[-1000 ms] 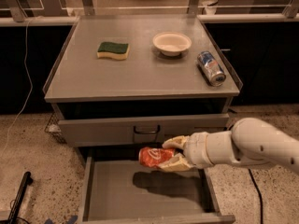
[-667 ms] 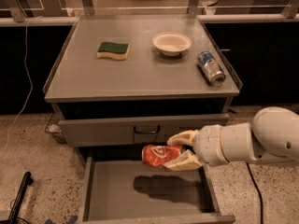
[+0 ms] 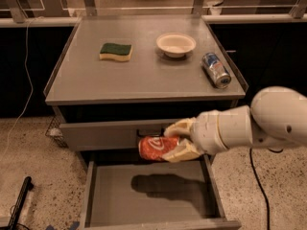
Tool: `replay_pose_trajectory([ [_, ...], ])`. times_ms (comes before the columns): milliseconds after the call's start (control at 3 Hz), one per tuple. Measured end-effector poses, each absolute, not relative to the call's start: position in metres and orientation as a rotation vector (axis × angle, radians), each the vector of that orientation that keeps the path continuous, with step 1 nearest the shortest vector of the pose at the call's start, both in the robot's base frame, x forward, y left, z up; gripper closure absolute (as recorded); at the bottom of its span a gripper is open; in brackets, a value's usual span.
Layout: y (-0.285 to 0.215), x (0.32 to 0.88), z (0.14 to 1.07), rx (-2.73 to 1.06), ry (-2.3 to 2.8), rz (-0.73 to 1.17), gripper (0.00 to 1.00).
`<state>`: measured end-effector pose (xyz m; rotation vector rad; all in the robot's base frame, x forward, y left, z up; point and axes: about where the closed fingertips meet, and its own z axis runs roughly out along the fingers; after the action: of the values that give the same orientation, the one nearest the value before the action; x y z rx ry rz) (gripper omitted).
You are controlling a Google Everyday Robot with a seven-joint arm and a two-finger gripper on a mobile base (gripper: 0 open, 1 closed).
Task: Pick coke can from middle drawer and place on counter
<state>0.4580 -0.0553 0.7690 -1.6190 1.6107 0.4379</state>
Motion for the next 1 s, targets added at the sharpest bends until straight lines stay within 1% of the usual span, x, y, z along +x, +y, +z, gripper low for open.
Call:
replay_pose_trajectory([
  [333,-0.022,0.486,0.831,-1.712,1.508,0.383,1.0],
  [667,0.001,0.523,0.888,-1.757,1.417,0.4,1.0],
  [1000,0.005,0.543,0.907,-1.744,1.386,0.448,1.0],
])
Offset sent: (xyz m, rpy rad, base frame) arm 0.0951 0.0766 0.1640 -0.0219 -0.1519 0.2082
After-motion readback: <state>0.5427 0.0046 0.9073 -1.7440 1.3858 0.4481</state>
